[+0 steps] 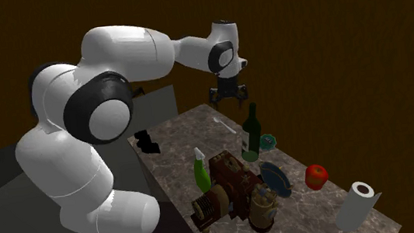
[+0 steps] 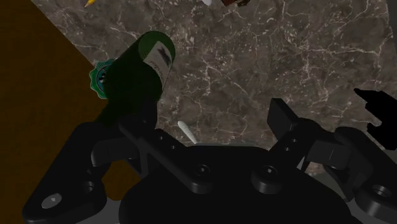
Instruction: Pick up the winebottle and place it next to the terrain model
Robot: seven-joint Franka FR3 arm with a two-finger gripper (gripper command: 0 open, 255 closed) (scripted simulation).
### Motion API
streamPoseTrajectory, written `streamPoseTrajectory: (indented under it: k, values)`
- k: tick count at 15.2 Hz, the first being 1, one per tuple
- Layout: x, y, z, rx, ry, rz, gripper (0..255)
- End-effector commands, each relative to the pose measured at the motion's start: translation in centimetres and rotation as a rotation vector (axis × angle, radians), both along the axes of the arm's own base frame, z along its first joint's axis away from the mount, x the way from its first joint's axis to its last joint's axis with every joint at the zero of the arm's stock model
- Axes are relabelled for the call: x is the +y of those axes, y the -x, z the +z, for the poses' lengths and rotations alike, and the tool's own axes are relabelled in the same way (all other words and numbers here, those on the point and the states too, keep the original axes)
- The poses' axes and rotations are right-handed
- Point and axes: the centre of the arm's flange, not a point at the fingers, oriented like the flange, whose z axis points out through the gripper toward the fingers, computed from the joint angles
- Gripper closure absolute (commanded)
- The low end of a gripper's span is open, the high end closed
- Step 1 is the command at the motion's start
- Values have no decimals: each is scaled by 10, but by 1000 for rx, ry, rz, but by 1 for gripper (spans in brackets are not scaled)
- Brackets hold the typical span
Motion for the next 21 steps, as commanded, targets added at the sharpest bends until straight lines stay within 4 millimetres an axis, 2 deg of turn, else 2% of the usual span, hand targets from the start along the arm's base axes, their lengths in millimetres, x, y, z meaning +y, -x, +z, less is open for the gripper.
streamPoseTrajectory:
  k: [1, 8, 9, 16, 21]
  values:
    - [-21, -10, -4, -5, 1, 10, 0]
    - [-101, -53, -17, -20, 0, 39, 0]
    - [-105, -55, -17, -20, 0, 40, 0]
    - [-106, -60, -57, -20, 0, 40, 0]
    - [-106, -60, -57, -20, 0, 40, 0]
